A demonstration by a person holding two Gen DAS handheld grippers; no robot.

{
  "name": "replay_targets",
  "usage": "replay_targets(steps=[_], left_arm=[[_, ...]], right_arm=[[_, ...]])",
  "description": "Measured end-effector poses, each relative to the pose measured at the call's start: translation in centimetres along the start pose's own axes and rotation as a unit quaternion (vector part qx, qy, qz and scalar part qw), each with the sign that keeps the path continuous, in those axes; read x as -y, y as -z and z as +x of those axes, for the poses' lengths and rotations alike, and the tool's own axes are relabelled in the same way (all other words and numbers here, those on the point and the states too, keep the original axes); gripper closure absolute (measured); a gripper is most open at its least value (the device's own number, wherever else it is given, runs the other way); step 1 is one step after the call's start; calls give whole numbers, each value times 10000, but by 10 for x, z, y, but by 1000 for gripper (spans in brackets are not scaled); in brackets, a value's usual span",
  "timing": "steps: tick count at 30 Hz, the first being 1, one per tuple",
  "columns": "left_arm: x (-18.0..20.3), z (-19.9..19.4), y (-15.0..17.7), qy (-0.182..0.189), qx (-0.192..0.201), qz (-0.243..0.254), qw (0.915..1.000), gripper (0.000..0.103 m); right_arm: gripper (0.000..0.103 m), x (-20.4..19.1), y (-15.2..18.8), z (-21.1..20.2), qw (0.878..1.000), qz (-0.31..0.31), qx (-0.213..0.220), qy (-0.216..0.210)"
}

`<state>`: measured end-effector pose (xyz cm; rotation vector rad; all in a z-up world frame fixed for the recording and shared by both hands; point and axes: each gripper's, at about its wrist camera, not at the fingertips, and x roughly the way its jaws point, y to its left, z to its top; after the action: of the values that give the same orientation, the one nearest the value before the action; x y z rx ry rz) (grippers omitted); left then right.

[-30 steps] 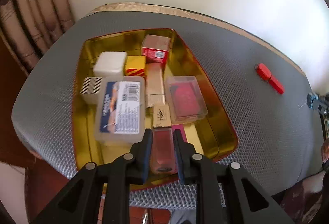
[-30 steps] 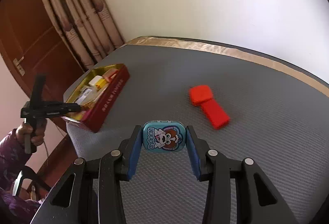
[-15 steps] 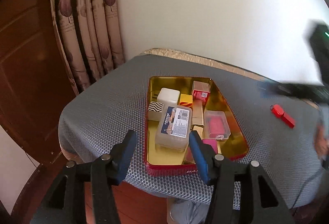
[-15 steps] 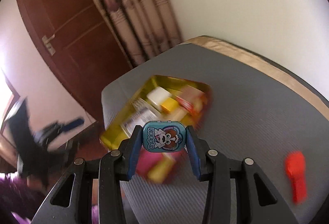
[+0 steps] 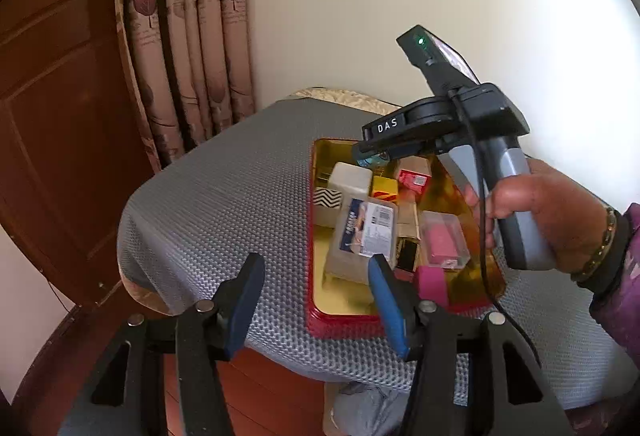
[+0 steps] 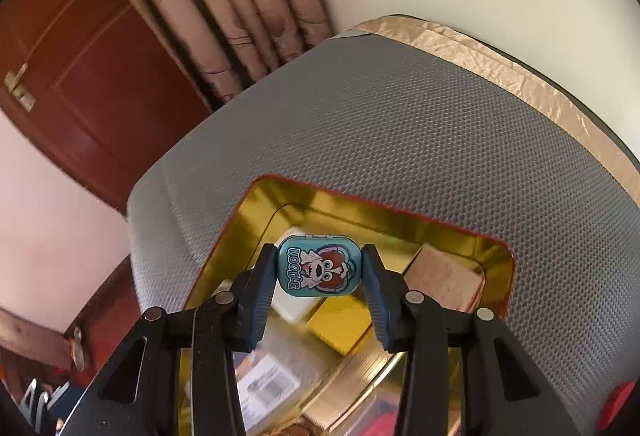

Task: Organize rigid objects
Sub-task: 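Move both grippers back from the tin toward the red pieces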

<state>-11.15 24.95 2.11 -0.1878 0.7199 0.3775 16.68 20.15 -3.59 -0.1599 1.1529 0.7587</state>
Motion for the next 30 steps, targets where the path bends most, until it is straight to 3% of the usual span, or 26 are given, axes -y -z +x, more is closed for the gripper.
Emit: replay_targets(steps=[2,3,6,8,10,12,15,17,21,24,27,30], left_arm=[[1,1,1,11,-34,22,10000,48],[2,1,2,33,-42,23,10000,48],[5,-3,4,2,-16,93,10000,48],[9,-7,5,-13,39,177,9998,48],[15,-10,6,34,80,278,9996,48],[25,-14,10,196,115,451,9987,48],[45,-18,17,647,45,808,9946,48],[62,-18,21,871,-85,1005,9911,48],[105,-11,23,1499,-483,1269,9793,48],[146,1,9,1907,-729,1304,9702,48],[196,19,-12,2135,-801,1615,9602,48],[251,42,-37,2489,-852,2126,9410,48]], right_arm=[[50,5,-1,-3,9997,199,83,-122],[36,9,0,-9,9992,300,189,-194],[34,26,15,-53,9932,602,851,-512],[31,40,42,-91,9885,658,1212,-617],[14,53,78,-125,9877,531,1432,-347],[3,73,137,-162,9850,273,1631,486],[3,116,211,-189,9765,227,1384,1634],[3,157,260,-204,9642,460,1093,2371],[3,235,332,-241,9377,1280,846,3116],[3,264,361,-256,9260,1606,915,3291],[3,283,378,-258,9266,2081,1109,2930],[1,284,378,-261,9286,2103,1313,2760]])
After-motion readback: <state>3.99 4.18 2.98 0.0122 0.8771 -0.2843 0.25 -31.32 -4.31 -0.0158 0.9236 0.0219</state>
